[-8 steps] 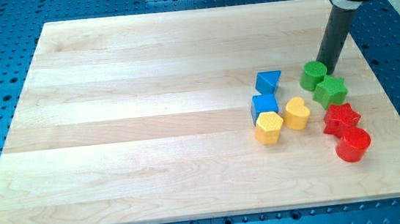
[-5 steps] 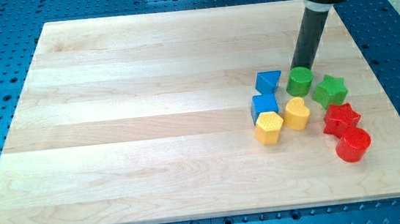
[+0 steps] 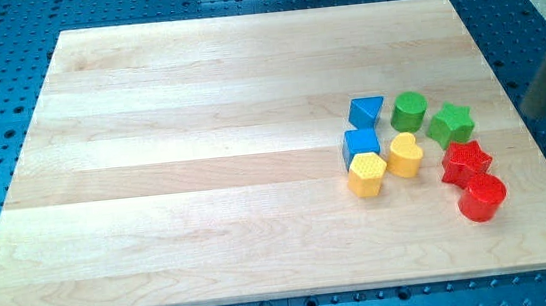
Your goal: Push the red circle below the yellow heart
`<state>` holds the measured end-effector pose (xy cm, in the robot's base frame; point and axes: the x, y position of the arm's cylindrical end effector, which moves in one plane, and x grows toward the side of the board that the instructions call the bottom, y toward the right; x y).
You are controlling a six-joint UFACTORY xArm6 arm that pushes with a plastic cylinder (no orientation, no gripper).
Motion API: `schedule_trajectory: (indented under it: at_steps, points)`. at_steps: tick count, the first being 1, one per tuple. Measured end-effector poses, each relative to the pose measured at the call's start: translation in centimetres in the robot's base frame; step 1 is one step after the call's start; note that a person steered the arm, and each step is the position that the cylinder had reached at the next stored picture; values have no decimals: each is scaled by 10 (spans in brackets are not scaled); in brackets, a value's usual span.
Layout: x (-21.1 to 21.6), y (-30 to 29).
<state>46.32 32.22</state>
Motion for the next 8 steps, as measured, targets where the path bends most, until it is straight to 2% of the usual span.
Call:
schedule_trajectory:
  at_steps: [1,3,5,6,7,8]
  points:
    - [71,-31]
    - [111,-99]
    - [110,-140]
    - [113,-140]
    - [114,-140]
    - [116,-99]
